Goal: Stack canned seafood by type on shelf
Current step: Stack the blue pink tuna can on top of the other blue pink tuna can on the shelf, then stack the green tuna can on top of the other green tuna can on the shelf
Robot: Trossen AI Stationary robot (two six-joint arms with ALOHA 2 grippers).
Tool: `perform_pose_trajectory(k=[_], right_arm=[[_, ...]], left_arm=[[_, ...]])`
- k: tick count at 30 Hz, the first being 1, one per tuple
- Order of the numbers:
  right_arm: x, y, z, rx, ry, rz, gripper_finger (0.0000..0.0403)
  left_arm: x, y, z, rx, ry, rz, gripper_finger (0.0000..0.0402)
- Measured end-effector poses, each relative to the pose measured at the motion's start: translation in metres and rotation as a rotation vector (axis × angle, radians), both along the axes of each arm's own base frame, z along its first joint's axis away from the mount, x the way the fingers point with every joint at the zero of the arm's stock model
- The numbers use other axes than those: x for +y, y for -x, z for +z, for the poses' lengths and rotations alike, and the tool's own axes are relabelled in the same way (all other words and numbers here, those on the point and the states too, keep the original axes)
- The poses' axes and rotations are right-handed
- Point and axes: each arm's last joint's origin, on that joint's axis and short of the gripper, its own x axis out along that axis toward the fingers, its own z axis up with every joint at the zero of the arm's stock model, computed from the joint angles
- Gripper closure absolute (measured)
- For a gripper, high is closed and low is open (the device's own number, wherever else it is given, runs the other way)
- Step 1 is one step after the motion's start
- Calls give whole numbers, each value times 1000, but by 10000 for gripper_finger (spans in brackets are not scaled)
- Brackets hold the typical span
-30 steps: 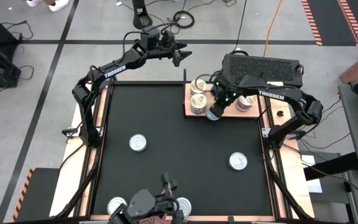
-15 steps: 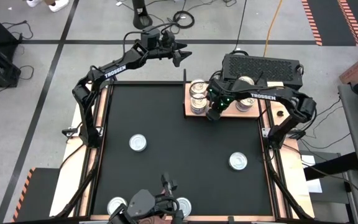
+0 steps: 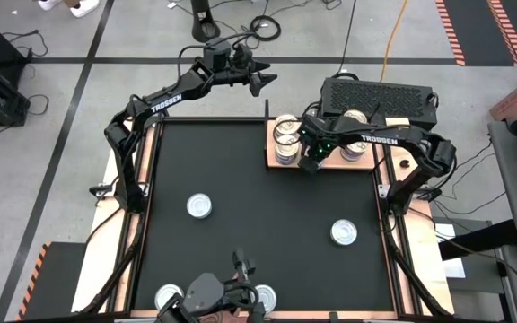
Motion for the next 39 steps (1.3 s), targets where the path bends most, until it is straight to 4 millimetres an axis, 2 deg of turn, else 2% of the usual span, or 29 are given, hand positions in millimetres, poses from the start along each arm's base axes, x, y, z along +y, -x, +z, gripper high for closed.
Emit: perform_pose_trajectory(k=[10,23,31,34,37,39], right_arm=[[-11,8,-1,38,47,-59,403],[-12,7,2,58,60,-58,403],[-15,2,35,70,62,-15,402],[-13,4,55,84,53,-12,399],[1,7,74,84,56,9,401],[17,9,86,57,58,21,402]], left_arm=[[0,0,0,0,0,0,96],[0,0,0,0,1,0,96],[0,0,0,0,1,-1,96],[-4,4,7,-8,-7,-8,96],[-11,11,21,-5,-47,-20,96],[-21,17,31,26,-80,-35,96]])
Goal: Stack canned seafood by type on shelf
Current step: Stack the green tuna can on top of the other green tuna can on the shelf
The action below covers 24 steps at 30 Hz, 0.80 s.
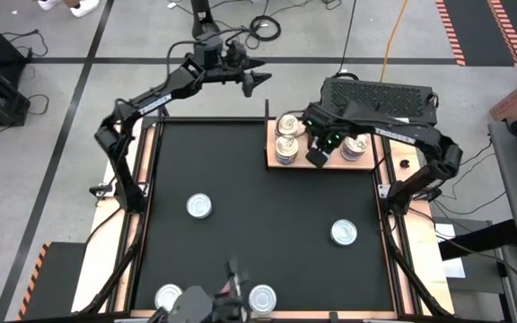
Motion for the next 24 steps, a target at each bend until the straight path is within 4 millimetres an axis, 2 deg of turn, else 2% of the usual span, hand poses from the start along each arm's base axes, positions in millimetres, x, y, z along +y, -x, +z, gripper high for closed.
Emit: perform_pose_trajectory(k=[5,9,12,16,20,22,24], right_arm=[[52,7,22,-45,-15,36,402],[96,10,30,-77,-50,57,402],[128,13,33,-91,-69,98,402],[167,24,26,-98,-97,162,402],[202,36,14,-148,-139,180,402],[217,37,8,-204,-169,199,402],[231,36,2,-271,-185,228,403]], left_arm=[[-37,12,18,112,-13,-66,96],[-80,13,13,217,67,-159,96],[-124,11,3,284,130,-234,96],[-186,17,-15,427,169,-194,96],[-242,37,-35,646,243,-133,96],[-258,52,-39,766,285,-129,96],[-263,65,-45,847,345,-130,96]])
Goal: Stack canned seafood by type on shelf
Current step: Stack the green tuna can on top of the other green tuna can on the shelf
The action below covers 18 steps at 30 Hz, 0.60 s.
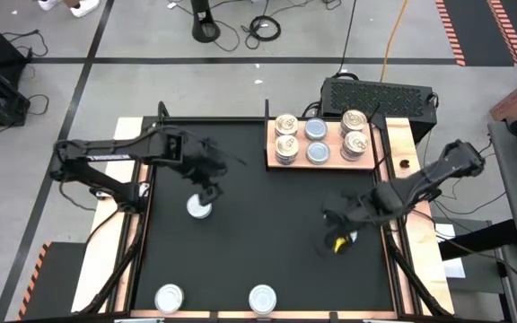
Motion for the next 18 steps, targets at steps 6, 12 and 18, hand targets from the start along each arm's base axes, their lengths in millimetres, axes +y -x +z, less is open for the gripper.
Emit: perform_pose_trajectory(k=[6,12,18], right_arm=[[28,-15,-18,-207,-81,41,403],[35,-22,-34,-262,-62,23,403],[37,-28,-43,-259,-40,-6,403]], left_arm=[[18,27,-37,153,232,0,96],[48,46,-90,273,266,-18,96],[62,61,-128,339,233,-57,96]])
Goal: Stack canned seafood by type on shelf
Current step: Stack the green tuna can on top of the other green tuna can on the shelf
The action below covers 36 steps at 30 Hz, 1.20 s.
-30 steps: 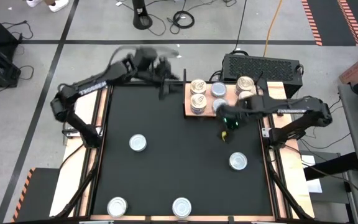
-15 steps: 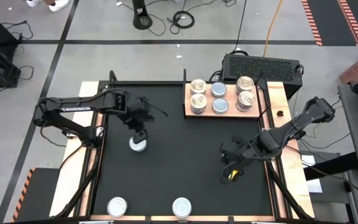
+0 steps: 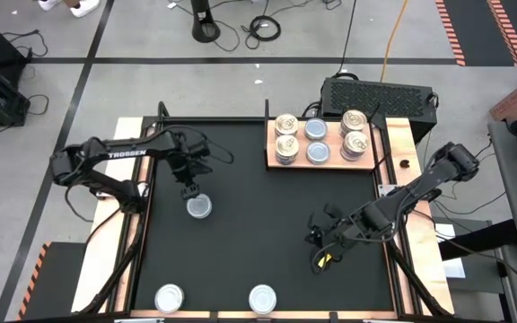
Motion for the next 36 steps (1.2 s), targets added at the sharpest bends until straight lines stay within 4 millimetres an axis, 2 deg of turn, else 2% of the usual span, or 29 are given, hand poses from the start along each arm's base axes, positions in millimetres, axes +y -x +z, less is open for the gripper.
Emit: perform_pose_trajectory(k=[6,15,26,31,36], right_arm=[[0,-1,-1,-4,6,-21,402],[-2,-2,-1,-13,23,-36,402],[-6,-4,-1,-15,34,-47,402],[-6,-3,-1,-11,35,-46,402],[-6,-3,-2,-2,39,-45,403]], left_arm=[[10,6,-19,-56,-8,-2,96],[16,9,-31,-108,6,24,96],[18,1,-51,-28,35,6,98],[15,-1,-51,-43,27,-48,144],[12,-3,-50,-53,22,-81,233]])
